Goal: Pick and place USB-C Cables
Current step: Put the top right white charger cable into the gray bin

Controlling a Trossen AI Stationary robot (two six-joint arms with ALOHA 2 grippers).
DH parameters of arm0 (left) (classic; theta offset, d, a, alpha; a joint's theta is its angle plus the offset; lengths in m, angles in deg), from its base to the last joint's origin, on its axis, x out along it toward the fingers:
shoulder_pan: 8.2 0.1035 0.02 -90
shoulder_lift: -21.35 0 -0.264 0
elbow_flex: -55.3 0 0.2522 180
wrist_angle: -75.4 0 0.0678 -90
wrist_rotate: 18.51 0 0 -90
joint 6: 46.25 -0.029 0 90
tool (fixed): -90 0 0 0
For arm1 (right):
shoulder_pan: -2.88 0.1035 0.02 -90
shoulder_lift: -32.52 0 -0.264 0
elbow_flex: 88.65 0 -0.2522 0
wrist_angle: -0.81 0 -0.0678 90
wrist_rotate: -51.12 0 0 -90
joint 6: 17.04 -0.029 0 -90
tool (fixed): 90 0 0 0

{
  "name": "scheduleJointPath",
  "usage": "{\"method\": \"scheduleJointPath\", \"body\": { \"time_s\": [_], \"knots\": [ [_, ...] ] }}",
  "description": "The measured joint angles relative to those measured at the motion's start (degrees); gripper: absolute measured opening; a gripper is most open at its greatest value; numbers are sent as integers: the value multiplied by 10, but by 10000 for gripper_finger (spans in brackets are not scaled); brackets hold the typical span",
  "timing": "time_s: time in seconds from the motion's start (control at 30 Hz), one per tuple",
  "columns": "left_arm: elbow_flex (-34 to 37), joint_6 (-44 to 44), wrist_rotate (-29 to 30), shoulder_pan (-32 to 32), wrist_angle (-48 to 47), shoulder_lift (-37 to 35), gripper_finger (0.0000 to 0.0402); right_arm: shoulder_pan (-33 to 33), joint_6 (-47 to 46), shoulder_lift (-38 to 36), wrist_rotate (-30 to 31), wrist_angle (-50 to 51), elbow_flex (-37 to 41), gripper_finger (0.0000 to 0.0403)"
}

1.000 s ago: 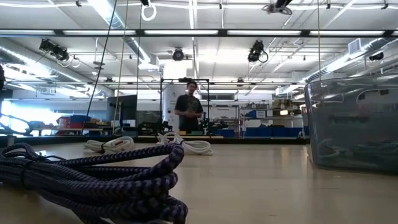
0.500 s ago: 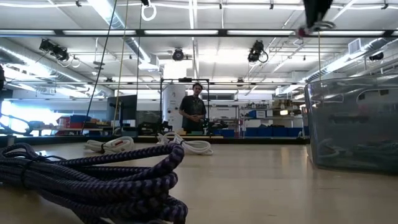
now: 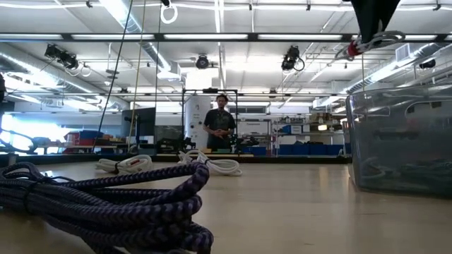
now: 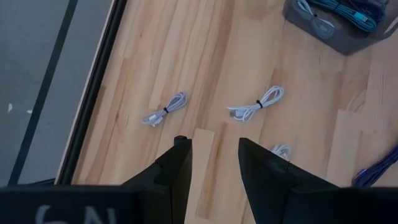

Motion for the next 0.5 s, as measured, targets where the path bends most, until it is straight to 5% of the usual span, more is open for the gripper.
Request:
{"method": "scheduleJointPath", "body": {
  "time_s": [0.5],
  "knots": [
    [0,-28,0,0,23,0,137,33,-192,7,-47,-131,108,2]
  ]
}}
